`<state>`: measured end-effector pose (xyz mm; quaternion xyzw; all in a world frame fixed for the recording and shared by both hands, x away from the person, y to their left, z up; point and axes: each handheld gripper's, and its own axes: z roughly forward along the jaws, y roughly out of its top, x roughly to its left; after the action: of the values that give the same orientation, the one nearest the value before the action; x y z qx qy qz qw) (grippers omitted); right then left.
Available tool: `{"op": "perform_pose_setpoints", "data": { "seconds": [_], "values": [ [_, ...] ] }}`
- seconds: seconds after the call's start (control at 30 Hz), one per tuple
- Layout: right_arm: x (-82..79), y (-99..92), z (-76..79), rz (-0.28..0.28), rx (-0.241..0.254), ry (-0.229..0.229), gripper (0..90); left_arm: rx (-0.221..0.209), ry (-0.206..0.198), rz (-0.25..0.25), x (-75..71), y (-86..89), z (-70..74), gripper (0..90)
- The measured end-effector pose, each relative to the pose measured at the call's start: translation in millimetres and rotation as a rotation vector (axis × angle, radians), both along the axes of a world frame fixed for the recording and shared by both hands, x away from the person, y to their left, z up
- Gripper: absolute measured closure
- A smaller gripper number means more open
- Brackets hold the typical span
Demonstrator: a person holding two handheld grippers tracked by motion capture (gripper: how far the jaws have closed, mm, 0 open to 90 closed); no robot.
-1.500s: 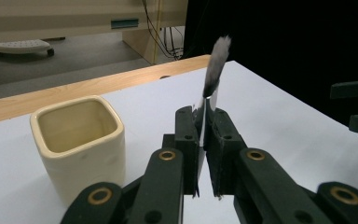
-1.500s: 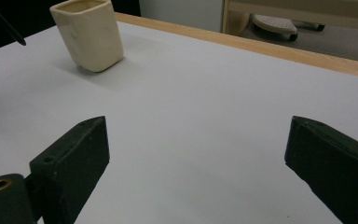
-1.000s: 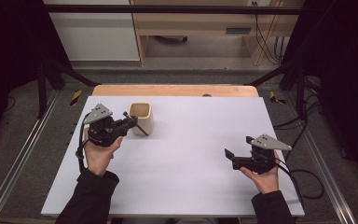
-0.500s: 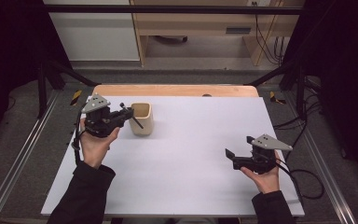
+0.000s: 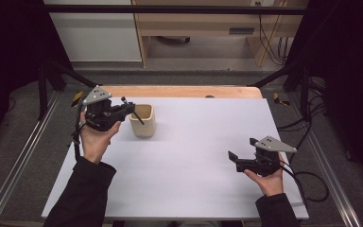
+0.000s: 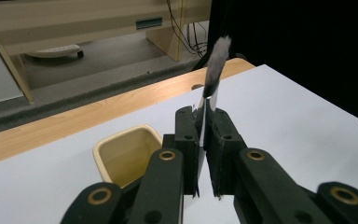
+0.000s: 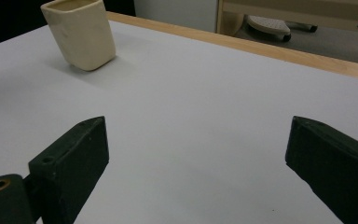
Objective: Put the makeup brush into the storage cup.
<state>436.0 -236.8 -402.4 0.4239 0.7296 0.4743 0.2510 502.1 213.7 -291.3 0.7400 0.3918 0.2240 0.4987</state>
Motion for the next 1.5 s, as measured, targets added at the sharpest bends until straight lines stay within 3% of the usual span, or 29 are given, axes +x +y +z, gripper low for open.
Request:
{"op": "perform_pose_setpoints", "data": {
  "seconds": [0.73,1.5],
  "values": [
    [-0.4,-1.5,1.3,0.011,0.008,-0.017,6.3,0.020,-0.025,0.013,12.2,-5.5,16.1,83.7],
    [-0.3,-1.7,1.4,0.016,0.012,-0.018,6.4,0.055,0.005,0.074,43.6,-0.5,3.3,83.7]
  ]
}}
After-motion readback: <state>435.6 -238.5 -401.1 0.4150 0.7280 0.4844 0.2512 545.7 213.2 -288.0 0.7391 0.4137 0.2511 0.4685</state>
